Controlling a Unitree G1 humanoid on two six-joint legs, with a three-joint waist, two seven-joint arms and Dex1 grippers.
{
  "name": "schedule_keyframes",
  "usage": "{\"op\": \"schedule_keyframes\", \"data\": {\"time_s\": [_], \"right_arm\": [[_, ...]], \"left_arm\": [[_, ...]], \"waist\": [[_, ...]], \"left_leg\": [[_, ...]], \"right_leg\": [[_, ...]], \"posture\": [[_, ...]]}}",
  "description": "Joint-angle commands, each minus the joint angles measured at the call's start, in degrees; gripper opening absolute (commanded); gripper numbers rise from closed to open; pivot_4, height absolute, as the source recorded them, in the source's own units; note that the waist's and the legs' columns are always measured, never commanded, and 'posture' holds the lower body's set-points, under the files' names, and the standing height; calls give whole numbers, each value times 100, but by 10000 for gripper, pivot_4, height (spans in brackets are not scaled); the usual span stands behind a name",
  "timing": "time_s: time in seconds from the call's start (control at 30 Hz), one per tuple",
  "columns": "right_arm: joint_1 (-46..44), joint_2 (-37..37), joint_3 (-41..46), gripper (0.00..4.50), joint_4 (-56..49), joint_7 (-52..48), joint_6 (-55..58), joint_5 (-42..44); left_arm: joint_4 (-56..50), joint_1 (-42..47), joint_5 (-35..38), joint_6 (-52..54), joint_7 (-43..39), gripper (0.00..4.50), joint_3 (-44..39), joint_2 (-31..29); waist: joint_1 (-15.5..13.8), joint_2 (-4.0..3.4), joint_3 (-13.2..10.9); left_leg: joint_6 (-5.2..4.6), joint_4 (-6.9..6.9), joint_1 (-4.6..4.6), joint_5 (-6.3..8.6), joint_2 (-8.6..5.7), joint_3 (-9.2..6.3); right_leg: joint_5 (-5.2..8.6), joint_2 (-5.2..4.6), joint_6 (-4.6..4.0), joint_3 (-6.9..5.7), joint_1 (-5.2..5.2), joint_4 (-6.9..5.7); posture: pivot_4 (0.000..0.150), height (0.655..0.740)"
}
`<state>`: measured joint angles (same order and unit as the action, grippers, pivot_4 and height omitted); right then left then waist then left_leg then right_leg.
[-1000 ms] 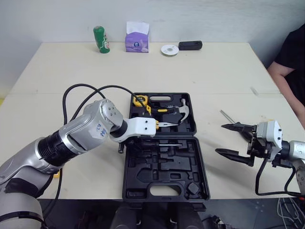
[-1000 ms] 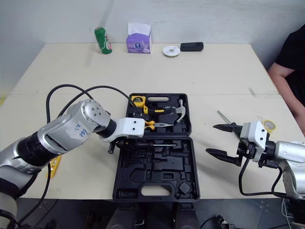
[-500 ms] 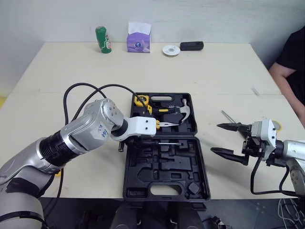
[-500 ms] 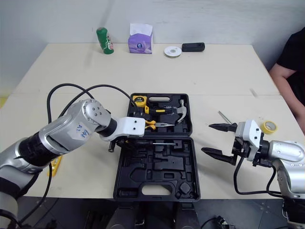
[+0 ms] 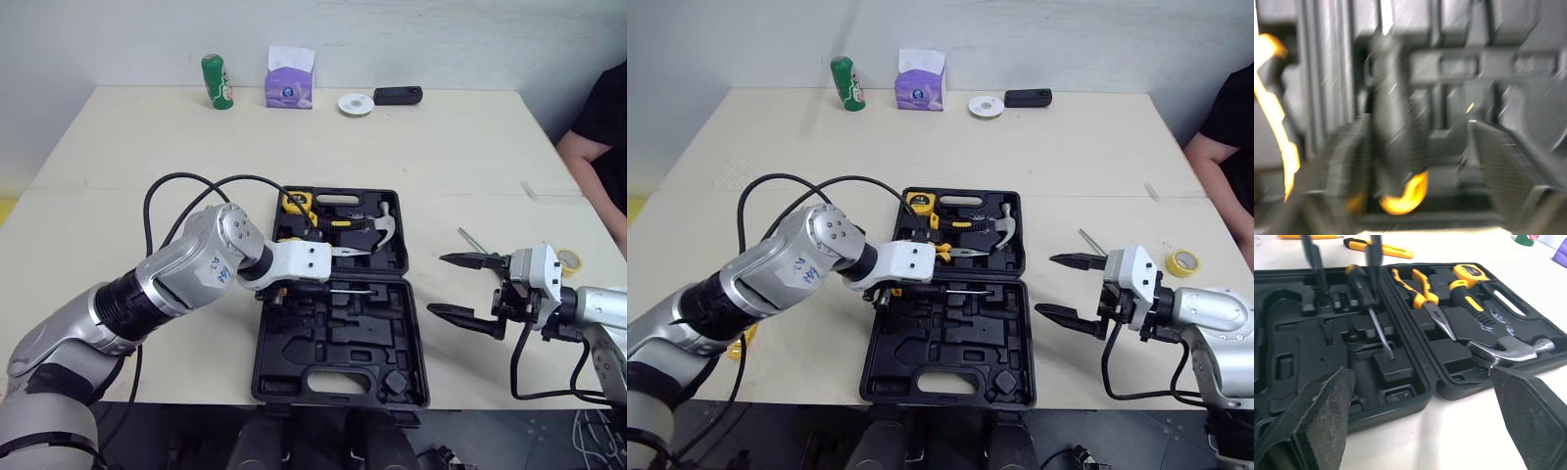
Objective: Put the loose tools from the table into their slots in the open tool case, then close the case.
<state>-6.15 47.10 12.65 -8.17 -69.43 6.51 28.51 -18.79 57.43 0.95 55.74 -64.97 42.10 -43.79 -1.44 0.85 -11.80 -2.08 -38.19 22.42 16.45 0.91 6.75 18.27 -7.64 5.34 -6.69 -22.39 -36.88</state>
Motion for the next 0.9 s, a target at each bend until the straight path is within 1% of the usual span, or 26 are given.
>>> {"op": "schedule_keyframes", "data": {"time_s": [0.03, 0.17, 0.23, 0.3, 0.43, 0.47, 0.53, 0.6, 0.67, 0.7, 0.73, 0.77, 0.9], "right_arm": [[-3, 37, 72, 45000, -179, -1, 41, 107], [-25, 45, 69, 45000, -157, -15, 60, 95], [-40, 51, 64, 45000, -153, -19, 74, 86], [-51, 53, 65, 45000, -147, -13, 92, 74], [-40, 56, 87, 45000, -132, 16, 117, 58], [-12, 57, 102, 45000, -129, 23, 133, 64], [24, 68, 114, 45000, -120, 3, 148, 76], [10, 55, 139, 45000, -94, 10, 128, 87], [0, 38, 169, 45000, -55, 22, 75, 81], [5, 38, 176, 45000, -40, 16, 54, 75], [3, 43, 178, 45000, -16, 1, 36, 70], [7, 48, 180, 45000, 12, -14, 12, 62], [17, 45, 215, 45000, 123, -41, -89, 52]], "left_arm": [[-175, 63, -91, -30, 79, 36766, -286, -34], [-246, -43, 165, -28, 136, 36766, -675, 100], [-239, -180, 400, 38, 218, 36766, -1046, 245], [-167, -434, 500, -395, 271, 36766, -1394, 246], [-47, -1056, 1177, -1032, 180, 36766, -2313, 523], [80, -1333, 1513, -1388, 189, 34333, -2796, 749], [316, -1809, 1773, -2158, 243, 29057, -3351, 977], [465, -2157, 1813, -2560, 347, 20200, -3579, 1099], [587, -2444, 1771, -2806, 481, 11492, -3646, 1197], [681, -2577, 1711, -3019, 548, 6099, -3653, 1263], [794, -2679, 1648, -3226, 639, 1872, -3660, 1337], [915, -2773, 1542, -3420, 750, 510, -3640, 1387], [1147, -3007, 1321, -3785, 1000, 510, -3544, 1482]], "waist": [[7, 0, 0], [10, 0, 0], [10, 0, 0], [14, 0, 0], [19, 0, 0], [16, -1, 0], [16, -3, 1], [19, -4, 2], [17, -3, 2], [15, -3, 2], [14, -4, 2], [13, -3, 2], [6, -3, 2]], "left_leg": [[0, 2, 0, 0, 0, 0], [0, 2, 0, 0, 1, 0], [0, 2, 0, 0, 1, 0], [0, 2, 0, 0, 0, 0], [1, 2, -2, 0, 3, -3], [1, 0, 0, 0, 3, -5], [-1, -1, -5, 1, 0, -4], [-1, 1, -4, 1, 4, -8], [0, 1, -3, 1, 4, -7], [0, 1, -5, 2, 3, -6], [0, 1, -4, 2, 3, -6], [-1, 1, -5, 2, 1, -6], [-3, 1, -3, 4, 0, -6]], "right_leg": [[0, 1, 0, 0, -1, 0], [0, 4, 0, 1, -2, 0], [0, 3, 0, 1, -2, 0], [0, 1, 0, 1, -2, 1], [0, -2, 0, 3, -2, 0], [0, -2, -1, 1, -2, 0], [-1, -4, -1, 2, 3, 0], [-2, -16, -2, -1, 3, 7], [-2, -16, -2, -3, 3, 7], [-2, -11, -2, -3, 4, 4], [-2, -8, -2, -3, 3, 6], [-2, -8, -1, -3, 5, 6], [-3, -10, 0, -4, 4, 8]], "posture": [[1500, 7400], [1500, 7400], [1500, 7400], [1500, 7400], [1500, 7400], [1500, 7400], [1500, 7400], [1500, 7400], [1500, 7400], [1500, 7400], [1500, 7400], [1500, 7400], [1500, 7400]]}}
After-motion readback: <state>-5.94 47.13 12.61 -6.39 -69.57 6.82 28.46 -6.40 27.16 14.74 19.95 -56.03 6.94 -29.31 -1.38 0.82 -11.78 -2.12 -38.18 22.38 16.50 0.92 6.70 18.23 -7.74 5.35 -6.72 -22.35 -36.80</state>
